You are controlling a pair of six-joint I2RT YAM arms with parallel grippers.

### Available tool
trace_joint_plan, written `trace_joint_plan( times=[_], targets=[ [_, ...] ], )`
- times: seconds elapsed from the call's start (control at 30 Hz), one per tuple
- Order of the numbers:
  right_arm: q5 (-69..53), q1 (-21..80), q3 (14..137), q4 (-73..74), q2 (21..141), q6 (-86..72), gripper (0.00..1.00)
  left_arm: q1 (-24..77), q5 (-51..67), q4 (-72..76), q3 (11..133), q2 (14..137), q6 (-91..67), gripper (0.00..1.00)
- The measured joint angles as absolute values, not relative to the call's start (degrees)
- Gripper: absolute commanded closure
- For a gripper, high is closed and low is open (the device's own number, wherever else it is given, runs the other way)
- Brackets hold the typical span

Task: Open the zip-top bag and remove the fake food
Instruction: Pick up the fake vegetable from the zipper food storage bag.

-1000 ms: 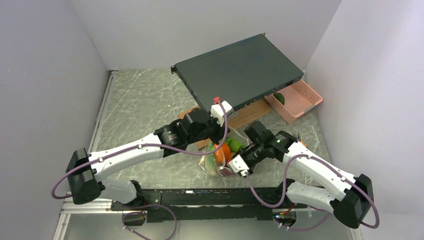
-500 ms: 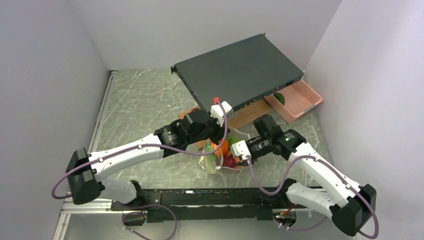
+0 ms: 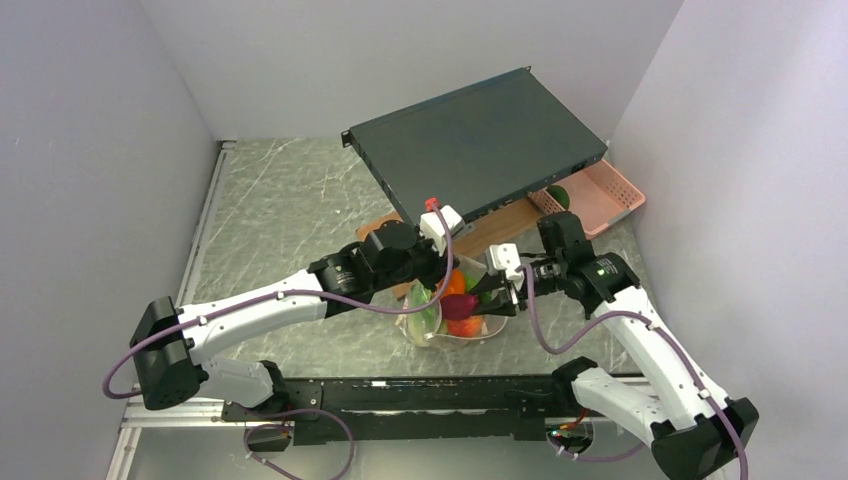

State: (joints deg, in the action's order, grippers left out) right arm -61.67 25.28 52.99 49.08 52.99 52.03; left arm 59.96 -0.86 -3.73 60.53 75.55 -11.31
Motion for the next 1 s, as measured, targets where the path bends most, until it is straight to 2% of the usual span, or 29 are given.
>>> trace_joint_plan(
  times=[0.47, 1.0],
  targets=[
    [-66.0, 18.6, 60.1, 61.2, 52.6, 53.1, 0.99, 60.0, -1.4, -3.6, 60.3, 75.3, -11.2, 1.00],
    [-69.7, 7.1, 66.2, 67.7, 49.7, 50.5, 1.00, 60.2, -4.5, -3.9, 60.3, 75.3, -10.1, 1.00]
  ],
)
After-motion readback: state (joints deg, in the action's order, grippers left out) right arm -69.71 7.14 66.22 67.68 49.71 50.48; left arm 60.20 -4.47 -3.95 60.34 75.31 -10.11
